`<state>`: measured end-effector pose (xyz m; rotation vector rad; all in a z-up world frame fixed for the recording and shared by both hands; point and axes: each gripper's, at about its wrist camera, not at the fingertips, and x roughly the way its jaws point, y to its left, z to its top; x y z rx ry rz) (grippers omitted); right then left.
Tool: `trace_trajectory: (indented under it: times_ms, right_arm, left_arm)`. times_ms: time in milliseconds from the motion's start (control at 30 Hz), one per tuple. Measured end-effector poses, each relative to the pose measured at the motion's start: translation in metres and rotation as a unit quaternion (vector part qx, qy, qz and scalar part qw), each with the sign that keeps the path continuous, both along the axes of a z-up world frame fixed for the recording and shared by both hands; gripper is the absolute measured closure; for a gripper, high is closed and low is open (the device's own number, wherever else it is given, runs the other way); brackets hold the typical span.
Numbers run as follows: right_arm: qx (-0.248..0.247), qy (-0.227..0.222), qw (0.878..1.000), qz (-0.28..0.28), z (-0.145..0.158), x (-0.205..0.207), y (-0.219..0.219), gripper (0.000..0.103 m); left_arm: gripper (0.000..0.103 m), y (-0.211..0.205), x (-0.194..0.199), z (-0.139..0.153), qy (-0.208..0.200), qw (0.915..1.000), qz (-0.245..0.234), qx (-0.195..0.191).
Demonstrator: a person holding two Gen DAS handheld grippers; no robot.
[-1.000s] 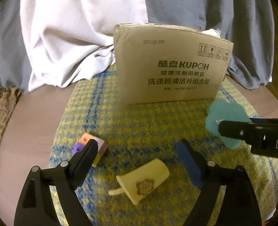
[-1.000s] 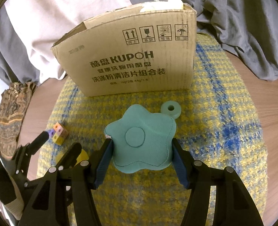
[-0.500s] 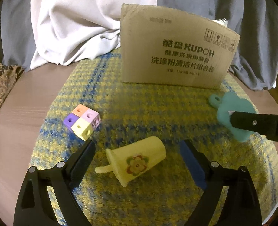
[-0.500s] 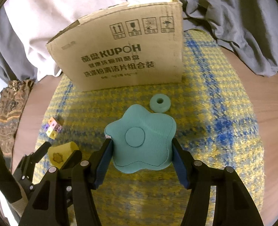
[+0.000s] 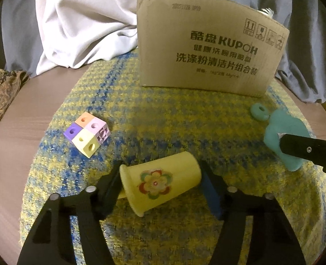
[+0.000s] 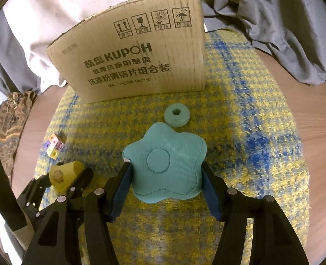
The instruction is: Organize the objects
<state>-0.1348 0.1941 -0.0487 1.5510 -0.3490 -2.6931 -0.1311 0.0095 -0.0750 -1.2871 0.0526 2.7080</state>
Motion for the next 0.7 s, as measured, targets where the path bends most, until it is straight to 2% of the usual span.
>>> trace_trajectory:
  times_ms: [400, 700]
  right_arm:
    - [0.001, 0.006, 1.000, 0.007, 0.003, 0.002, -0.005, 0.042]
    - [0.006, 0.023, 1.000, 0.012, 0.018, 0.005, -0.012, 0.042]
  left_arm:
    - [0.040, -0.001, 0.004, 0.004, 0.005, 1.0000, -0.003, 0.000]
    - [0.040, -0.005, 0.007, 0.022, 0.020, 0.9998, -0.003, 0.003]
